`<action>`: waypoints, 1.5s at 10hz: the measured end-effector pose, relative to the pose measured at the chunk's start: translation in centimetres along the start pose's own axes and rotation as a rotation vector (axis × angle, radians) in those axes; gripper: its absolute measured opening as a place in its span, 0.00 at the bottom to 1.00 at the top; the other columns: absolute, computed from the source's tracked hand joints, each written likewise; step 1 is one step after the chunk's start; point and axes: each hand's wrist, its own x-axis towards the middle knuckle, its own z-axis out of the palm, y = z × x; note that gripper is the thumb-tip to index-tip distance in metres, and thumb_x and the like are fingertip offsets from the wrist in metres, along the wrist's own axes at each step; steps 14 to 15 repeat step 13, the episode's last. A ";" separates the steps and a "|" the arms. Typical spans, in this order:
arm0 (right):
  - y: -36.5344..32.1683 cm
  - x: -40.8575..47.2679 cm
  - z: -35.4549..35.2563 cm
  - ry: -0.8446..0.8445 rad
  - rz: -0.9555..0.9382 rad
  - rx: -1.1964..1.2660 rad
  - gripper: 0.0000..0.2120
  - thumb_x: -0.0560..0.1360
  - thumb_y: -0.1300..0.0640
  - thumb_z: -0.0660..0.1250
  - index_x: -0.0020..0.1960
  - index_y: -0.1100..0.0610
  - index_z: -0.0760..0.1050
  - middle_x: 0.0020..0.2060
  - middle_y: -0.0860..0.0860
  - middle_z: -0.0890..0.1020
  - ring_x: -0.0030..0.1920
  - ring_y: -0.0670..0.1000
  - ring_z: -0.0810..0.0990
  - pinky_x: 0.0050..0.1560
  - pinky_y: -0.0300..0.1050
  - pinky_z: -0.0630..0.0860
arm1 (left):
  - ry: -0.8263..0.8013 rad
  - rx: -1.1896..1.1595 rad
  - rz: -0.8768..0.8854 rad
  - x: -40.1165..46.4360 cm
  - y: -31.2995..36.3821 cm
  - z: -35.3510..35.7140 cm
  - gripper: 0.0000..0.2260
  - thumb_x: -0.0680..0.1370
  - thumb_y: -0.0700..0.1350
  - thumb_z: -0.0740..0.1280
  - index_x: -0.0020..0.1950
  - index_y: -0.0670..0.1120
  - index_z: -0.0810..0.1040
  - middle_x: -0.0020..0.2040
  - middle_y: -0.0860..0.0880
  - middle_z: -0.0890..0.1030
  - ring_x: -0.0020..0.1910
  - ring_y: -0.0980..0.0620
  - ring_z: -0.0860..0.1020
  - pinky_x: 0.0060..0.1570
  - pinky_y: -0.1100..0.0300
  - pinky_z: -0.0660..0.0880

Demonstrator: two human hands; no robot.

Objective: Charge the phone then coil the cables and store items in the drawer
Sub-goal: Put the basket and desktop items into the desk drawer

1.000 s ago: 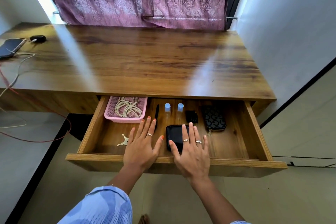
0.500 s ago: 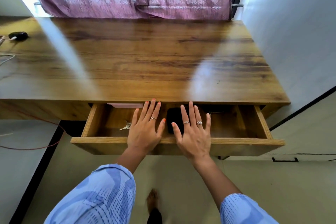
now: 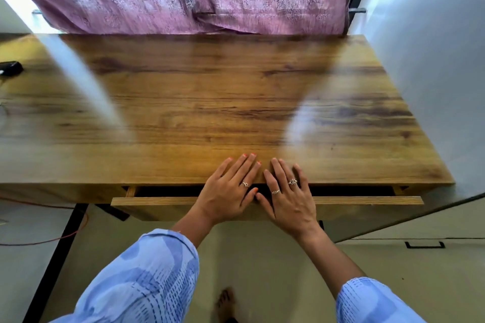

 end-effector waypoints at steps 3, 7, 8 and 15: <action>1.5 0.1 2.6 0.113 -0.206 -0.100 0.30 0.72 0.49 0.71 0.68 0.60 0.64 0.69 0.61 0.67 0.70 0.58 0.67 0.68 0.55 0.66 | 0.140 0.185 0.357 0.6 -2.4 1.1 0.20 0.82 0.46 0.56 0.70 0.35 0.67 0.69 0.36 0.70 0.69 0.41 0.69 0.67 0.50 0.69; 1.2 0.1 3.2 0.121 -0.189 -0.117 0.29 0.69 0.55 0.74 0.65 0.59 0.66 0.68 0.59 0.68 0.69 0.57 0.68 0.65 0.54 0.67 | 0.194 0.172 0.348 0.6 -2.3 1.4 0.18 0.81 0.39 0.54 0.70 0.37 0.68 0.69 0.39 0.71 0.69 0.43 0.70 0.67 0.53 0.69; 0.8 0.1 2.8 0.100 -0.158 -0.121 0.28 0.70 0.57 0.73 0.65 0.59 0.66 0.68 0.59 0.67 0.68 0.57 0.67 0.65 0.54 0.66 | 0.172 0.176 0.339 0.6 -2.2 1.1 0.18 0.81 0.39 0.53 0.71 0.37 0.66 0.70 0.38 0.70 0.69 0.43 0.69 0.68 0.52 0.68; 2.3 9.4 -7.1 -0.797 -0.214 -0.104 0.49 0.65 0.24 0.35 0.73 0.54 0.58 0.74 0.52 0.63 0.73 0.55 0.62 0.72 0.56 0.55 | -0.509 -0.026 -0.093 5.0 -5.2 -6.6 0.28 0.80 0.62 0.43 0.77 0.51 0.47 0.78 0.50 0.47 0.77 0.52 0.47 0.74 0.48 0.43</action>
